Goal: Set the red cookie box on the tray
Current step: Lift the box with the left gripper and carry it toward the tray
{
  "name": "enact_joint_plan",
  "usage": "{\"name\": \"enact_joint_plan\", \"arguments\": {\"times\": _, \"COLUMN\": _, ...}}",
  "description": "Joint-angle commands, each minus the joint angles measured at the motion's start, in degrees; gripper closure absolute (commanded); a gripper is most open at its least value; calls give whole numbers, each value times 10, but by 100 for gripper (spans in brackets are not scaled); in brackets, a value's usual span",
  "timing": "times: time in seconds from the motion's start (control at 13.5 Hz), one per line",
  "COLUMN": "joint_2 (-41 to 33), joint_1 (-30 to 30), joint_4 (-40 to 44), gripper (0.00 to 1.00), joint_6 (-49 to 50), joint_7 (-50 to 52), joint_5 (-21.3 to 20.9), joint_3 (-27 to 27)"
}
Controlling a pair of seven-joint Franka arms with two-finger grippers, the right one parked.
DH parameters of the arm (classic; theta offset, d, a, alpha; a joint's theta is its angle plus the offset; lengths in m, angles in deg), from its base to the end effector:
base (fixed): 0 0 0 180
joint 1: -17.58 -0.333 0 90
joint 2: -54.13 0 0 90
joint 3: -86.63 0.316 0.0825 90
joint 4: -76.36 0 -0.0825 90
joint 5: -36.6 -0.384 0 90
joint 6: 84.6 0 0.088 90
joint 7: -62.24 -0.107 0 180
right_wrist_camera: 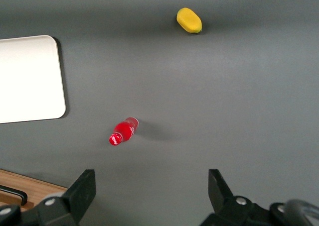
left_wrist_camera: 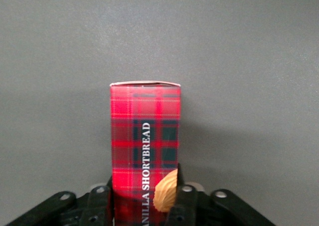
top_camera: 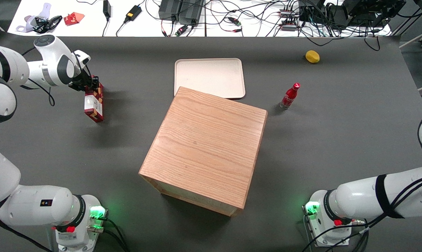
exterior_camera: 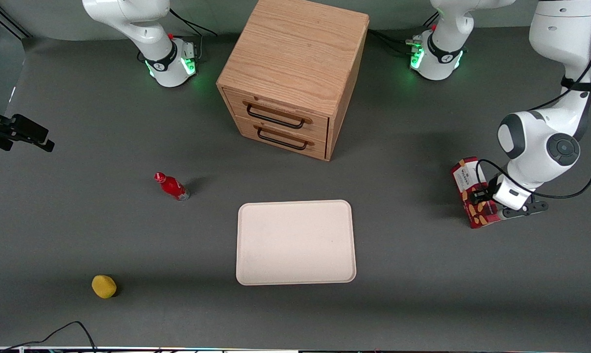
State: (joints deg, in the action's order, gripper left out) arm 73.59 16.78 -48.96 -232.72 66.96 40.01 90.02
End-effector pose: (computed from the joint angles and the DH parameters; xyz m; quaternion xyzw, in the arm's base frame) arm 0.5644 0.0424 0.2360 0.9945 0.1004 0.0296 0.0068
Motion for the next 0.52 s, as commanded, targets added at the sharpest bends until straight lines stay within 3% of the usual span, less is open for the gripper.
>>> {"name": "enact_joint_plan", "arguments": {"times": 0.0, "joint_2": -12, "joint_1": 8, "joint_4": -7, "gripper": 85, "joint_6": 2, "joint_7": 10, "joint_5": 5, "joint_3": 2}}
{"name": "enact_joint_plan", "arguments": {"times": 0.07, "joint_2": -18, "joint_1": 9, "joint_4": -7, "gripper": 90, "joint_6": 14, "joint_7": 11, "joint_5": 5, "joint_3": 2}}
{"name": "enact_joint_plan", "arguments": {"times": 0.45, "joint_2": -118, "joint_1": 24, "joint_4": 30, "gripper": 89, "joint_6": 212, "joint_7": 45, "joint_5": 5, "joint_3": -9}}
